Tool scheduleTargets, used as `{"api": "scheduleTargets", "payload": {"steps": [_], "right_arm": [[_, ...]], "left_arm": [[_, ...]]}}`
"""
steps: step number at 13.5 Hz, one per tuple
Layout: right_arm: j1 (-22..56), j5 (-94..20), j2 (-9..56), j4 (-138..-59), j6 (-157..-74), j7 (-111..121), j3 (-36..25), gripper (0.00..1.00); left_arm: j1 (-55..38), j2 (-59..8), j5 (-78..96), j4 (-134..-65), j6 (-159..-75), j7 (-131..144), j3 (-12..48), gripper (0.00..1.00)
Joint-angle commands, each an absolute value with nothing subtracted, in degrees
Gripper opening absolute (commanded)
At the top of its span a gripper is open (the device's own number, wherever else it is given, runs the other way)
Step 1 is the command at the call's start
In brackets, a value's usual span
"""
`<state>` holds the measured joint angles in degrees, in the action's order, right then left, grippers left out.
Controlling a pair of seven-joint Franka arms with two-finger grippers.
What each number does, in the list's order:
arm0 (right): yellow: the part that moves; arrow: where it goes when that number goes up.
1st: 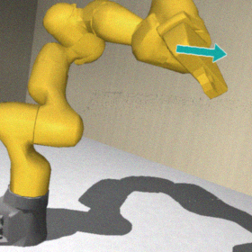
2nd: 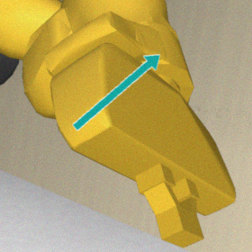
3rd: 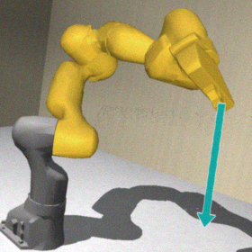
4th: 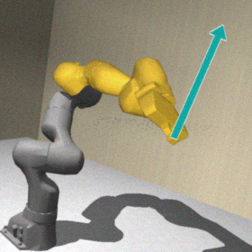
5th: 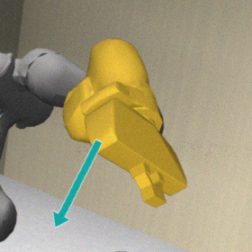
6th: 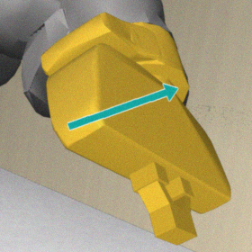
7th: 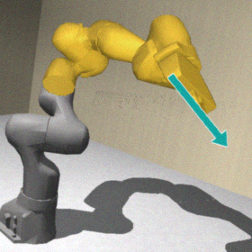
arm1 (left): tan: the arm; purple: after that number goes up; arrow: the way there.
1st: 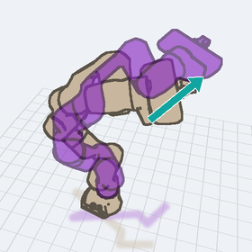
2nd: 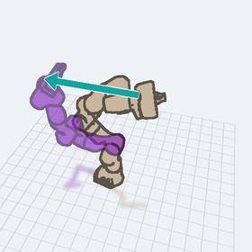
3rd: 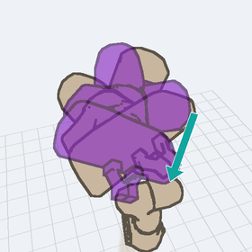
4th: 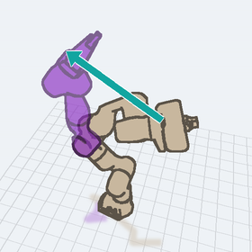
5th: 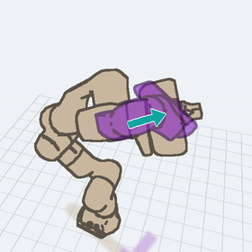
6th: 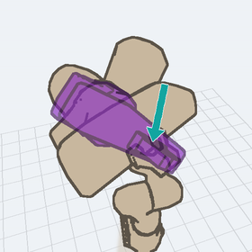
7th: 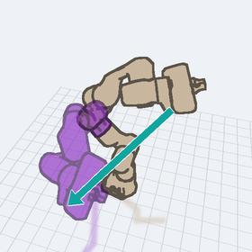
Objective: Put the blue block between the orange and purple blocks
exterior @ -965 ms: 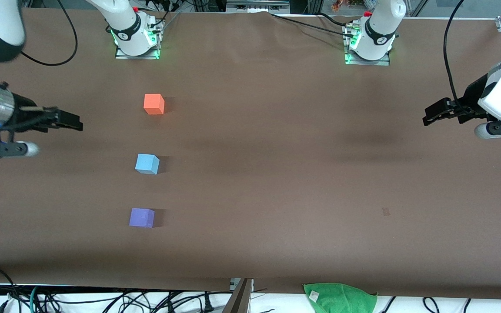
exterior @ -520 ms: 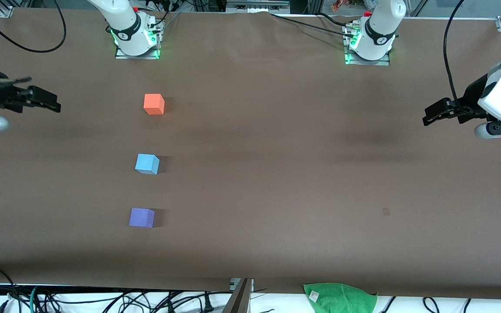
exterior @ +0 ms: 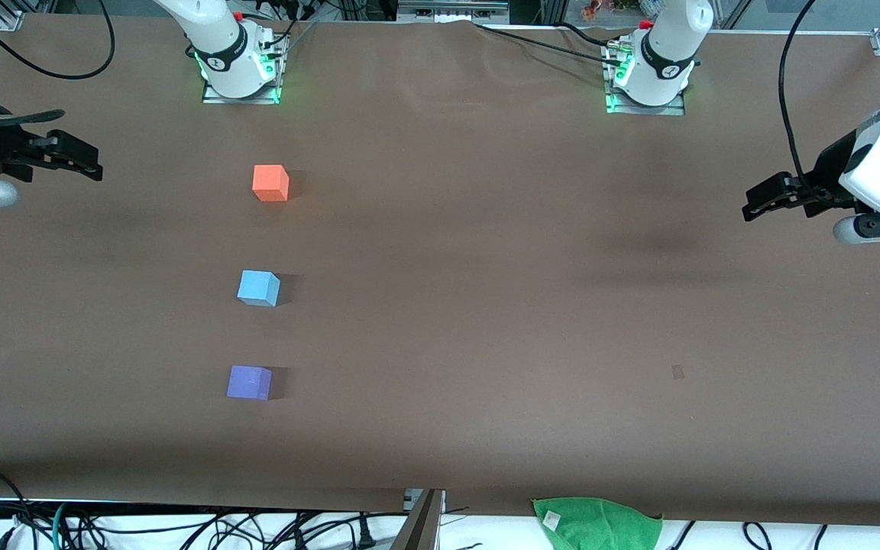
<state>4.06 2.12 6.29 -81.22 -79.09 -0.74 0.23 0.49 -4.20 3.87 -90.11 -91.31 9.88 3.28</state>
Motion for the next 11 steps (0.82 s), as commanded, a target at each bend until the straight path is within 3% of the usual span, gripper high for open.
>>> {"api": "scheduleTargets", "payload": {"steps": [1, 11], "right_arm": [[3.08, 3.34, 5.09, -82.54, -79.46, 0.26, 1.93, 0.99], [2.99, 2.81, 5.27, -82.53, -79.45, 0.17, 1.67, 0.99]], "left_arm": [[0.62, -4.83, 3.43, -88.59, -90.79, 9.23, 3.52, 1.0], [0.62, -5.1, 3.43, -88.59, -90.79, 9.23, 3.52, 1.0]]}}
